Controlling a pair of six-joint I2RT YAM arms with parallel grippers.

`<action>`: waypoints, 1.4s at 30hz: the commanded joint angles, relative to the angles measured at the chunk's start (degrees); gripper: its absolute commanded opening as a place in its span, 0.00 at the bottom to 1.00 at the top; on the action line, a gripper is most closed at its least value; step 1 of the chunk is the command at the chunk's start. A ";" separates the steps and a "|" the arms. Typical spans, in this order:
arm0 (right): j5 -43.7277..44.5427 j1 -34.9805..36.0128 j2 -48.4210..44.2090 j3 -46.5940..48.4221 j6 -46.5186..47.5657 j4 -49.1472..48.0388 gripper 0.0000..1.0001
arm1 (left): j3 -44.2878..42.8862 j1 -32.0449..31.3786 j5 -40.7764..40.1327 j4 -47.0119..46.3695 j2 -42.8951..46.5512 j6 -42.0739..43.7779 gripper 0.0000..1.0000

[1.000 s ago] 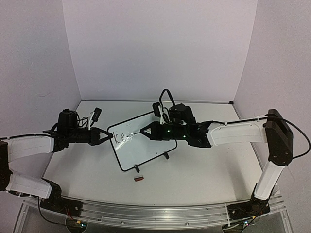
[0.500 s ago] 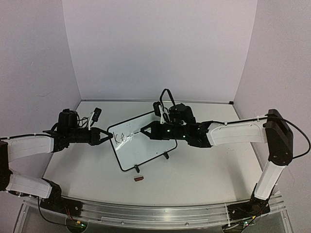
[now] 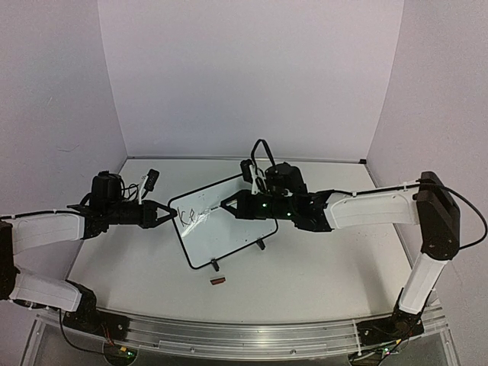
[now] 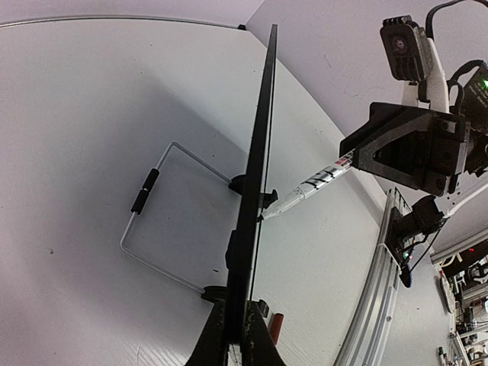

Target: Write a sentence on the whiteboard

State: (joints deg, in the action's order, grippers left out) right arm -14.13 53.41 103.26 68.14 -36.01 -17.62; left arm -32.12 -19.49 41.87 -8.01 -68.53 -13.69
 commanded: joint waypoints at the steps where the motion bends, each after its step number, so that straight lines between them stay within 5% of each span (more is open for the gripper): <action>1: 3.85 -0.52 -2.62 2.17 0.75 -2.84 0.00 | -1.02 0.49 -3.35 0.70 0.31 2.16 0.00; 42: -2.85 -0.88 1.56 1.64 -1.16 -1.62 0.00 | -1.19 0.49 -3.63 1.30 0.68 2.55 0.00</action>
State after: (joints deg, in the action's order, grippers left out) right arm -16.73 52.64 104.16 70.38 -36.69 -19.23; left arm -32.12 -19.44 41.92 -7.97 -68.53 -13.50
